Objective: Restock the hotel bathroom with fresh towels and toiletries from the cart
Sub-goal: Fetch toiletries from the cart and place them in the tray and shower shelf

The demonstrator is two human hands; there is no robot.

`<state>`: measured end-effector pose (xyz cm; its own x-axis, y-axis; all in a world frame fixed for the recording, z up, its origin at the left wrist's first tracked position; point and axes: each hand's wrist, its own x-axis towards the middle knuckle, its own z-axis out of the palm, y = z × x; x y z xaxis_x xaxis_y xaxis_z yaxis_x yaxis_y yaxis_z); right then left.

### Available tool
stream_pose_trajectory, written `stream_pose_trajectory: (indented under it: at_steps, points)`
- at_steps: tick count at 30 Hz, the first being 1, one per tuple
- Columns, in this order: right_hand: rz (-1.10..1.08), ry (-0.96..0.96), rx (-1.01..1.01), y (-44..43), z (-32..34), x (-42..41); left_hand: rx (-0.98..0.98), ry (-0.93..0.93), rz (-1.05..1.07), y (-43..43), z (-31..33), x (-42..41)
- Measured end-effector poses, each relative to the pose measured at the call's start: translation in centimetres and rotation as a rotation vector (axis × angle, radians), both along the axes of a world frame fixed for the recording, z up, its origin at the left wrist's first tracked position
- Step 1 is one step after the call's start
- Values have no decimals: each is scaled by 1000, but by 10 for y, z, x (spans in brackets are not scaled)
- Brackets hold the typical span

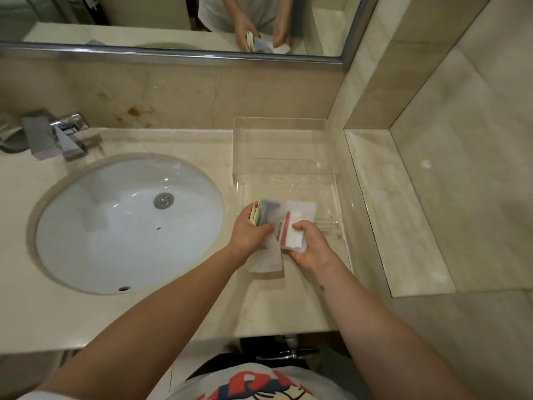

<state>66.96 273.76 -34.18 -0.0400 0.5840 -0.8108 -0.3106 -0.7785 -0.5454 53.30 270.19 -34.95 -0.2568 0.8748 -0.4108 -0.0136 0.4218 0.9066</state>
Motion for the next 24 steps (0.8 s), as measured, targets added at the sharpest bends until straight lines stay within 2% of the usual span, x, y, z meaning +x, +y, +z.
stream_pose_trajectory:
  at_steps: [7, 15, 18, 21, 24]
  points:
    - [-4, 11, -18, -28, 3, 10, -62, -54, -42, -24, 4, 6]
    - [73, 54, -49, -30, 20, 14, -47, -30, -50, -27, 7, 9]
    - [175, -19, -60, -25, 24, 16, -59, -47, -43, -25, 8, 8]
    - [296, -183, -30, -22, 25, 23, -73, -71, -26, -23, 10, 6]
    - [296, -229, 43, -15, 29, 24, -86, -103, 24, -18, 14, 0]
